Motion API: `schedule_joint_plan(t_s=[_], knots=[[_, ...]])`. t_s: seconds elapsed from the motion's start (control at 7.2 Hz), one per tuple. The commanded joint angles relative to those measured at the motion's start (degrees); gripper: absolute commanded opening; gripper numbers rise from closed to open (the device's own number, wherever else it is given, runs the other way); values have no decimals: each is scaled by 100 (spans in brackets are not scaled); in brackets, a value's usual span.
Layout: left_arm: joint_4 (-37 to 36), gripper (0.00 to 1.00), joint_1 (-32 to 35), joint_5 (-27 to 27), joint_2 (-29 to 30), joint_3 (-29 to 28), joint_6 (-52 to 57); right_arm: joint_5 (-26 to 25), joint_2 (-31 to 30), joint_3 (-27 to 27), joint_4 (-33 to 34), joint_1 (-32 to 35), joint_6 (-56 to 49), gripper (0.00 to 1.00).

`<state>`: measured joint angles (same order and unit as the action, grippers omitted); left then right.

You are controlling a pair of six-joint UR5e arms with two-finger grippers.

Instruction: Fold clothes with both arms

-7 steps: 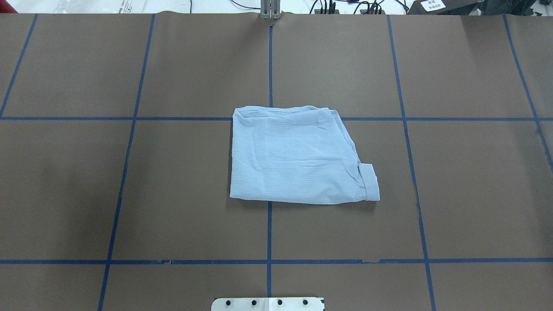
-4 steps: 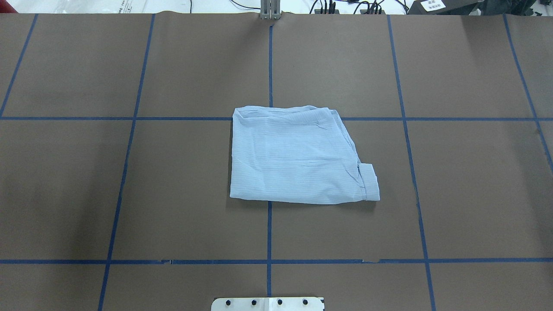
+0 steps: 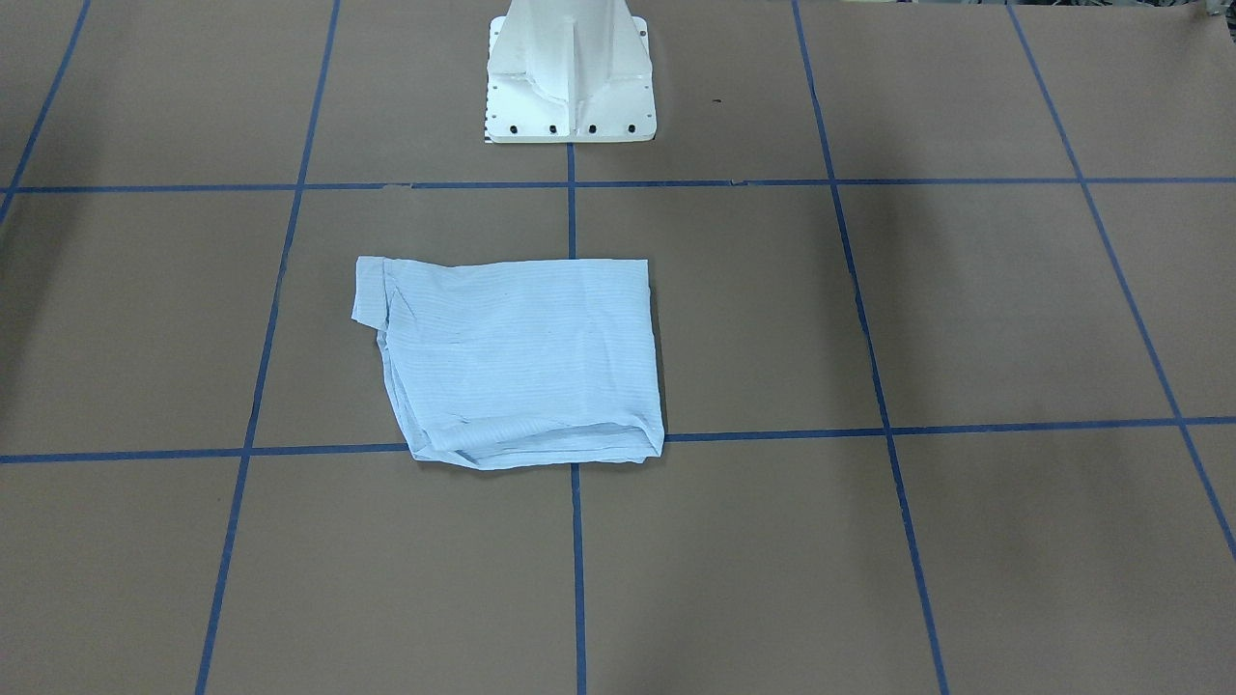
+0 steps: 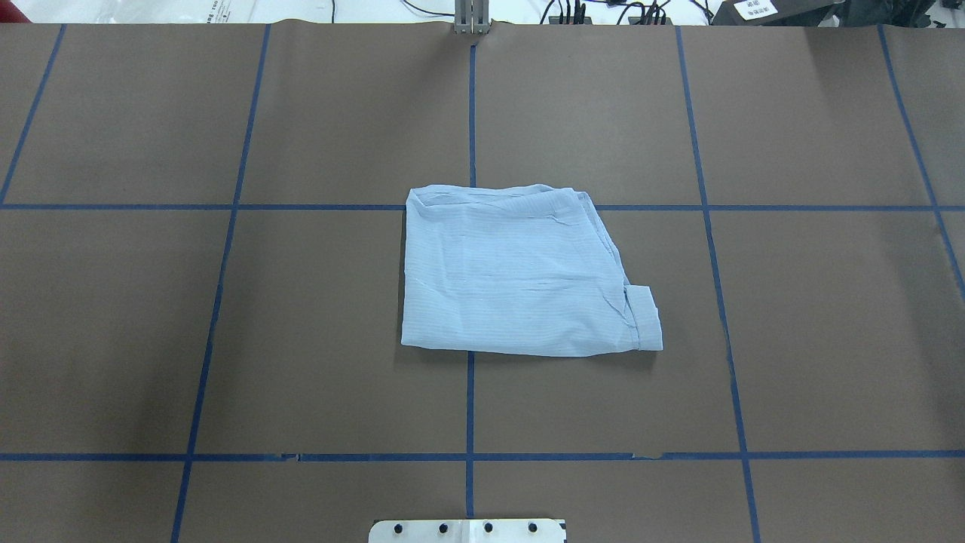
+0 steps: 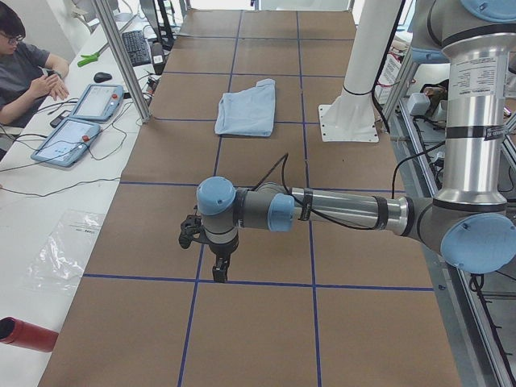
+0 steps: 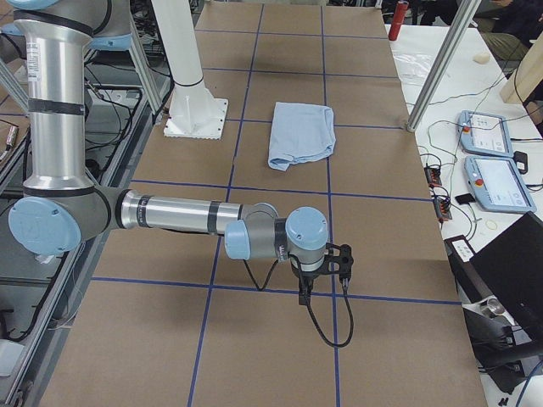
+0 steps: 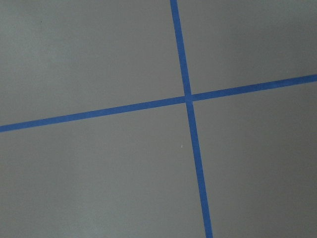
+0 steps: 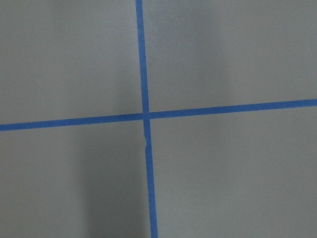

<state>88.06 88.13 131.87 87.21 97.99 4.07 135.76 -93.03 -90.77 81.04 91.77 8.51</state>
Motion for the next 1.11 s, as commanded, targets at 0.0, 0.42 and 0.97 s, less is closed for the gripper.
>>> schedule_joint_plan(t_s=[0.0,0.42,0.97], knots=[[-96,100,63,32,-11,10,190,-67,4,-2,-9,-2,-7,100],[-69,100,72,32,-20,45,155,-225,-57,-431,43,-45,141,100],[-60,100,72,41,-3,106,138,-102,-628,-1274,287,-335,740,100]])
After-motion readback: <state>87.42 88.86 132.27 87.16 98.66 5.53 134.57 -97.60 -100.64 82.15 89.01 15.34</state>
